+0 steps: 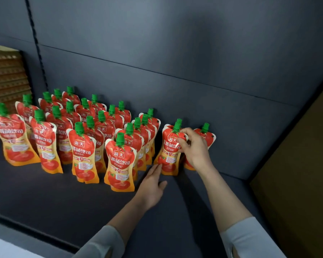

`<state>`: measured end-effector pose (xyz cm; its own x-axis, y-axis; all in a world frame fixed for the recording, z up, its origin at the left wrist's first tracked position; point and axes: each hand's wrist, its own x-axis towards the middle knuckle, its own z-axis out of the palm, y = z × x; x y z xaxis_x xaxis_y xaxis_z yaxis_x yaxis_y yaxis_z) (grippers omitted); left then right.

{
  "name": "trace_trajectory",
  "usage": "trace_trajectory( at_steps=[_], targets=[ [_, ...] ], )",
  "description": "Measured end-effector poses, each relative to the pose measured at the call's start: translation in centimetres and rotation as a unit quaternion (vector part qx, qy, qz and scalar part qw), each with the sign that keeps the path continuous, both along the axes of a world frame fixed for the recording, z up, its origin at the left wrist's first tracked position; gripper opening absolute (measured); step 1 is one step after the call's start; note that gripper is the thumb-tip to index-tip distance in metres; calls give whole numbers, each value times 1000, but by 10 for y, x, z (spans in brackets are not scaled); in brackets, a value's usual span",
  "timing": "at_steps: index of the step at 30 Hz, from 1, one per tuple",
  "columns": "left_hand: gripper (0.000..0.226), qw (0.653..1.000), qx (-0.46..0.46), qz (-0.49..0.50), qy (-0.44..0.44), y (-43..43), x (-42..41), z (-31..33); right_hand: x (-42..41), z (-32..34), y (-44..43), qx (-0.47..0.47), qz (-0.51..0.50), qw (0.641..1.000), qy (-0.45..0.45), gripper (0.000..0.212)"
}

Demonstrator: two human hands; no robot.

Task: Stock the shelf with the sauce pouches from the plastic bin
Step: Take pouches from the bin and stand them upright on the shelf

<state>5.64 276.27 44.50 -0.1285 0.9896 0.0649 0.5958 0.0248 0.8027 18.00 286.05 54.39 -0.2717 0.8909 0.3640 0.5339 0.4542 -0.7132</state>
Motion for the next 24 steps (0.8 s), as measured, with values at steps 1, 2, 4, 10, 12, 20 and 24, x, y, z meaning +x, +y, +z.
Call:
trace_trajectory(
  at_steps=[1, 2, 4, 10, 12, 20, 24],
  targets=[
    [65, 1000, -1, 3, 3, 3, 0, -1, 0, 0, 0, 2, -3, 1000, -6, 14],
    [65, 1000, 0, 6, 5, 4, 0, -2, 1, 1, 0, 5, -4, 1000, -11, 15],
    [66, 1000, 4, 11, 5, 6, 0, -4, 3, 2, -1, 13, -3, 1000, -17, 16],
    [64, 1000, 15, 8, 14, -1, 2, -4, 6, 4, -4, 23, 7, 998, -53, 21],
    [63, 1000, 19, -1, 18, -6, 2, -2, 6, 5, -8, 30, 1, 997, -76, 26],
    [46, 996, 85, -15, -13, -64, -16, 12, 3, -3, -60, 117, -69, 984, -117, 58],
    [35, 988, 141, 0, -63, -120, -37, 17, -8, -15, -115, 171, -75, 978, -96, 53]
  ],
)
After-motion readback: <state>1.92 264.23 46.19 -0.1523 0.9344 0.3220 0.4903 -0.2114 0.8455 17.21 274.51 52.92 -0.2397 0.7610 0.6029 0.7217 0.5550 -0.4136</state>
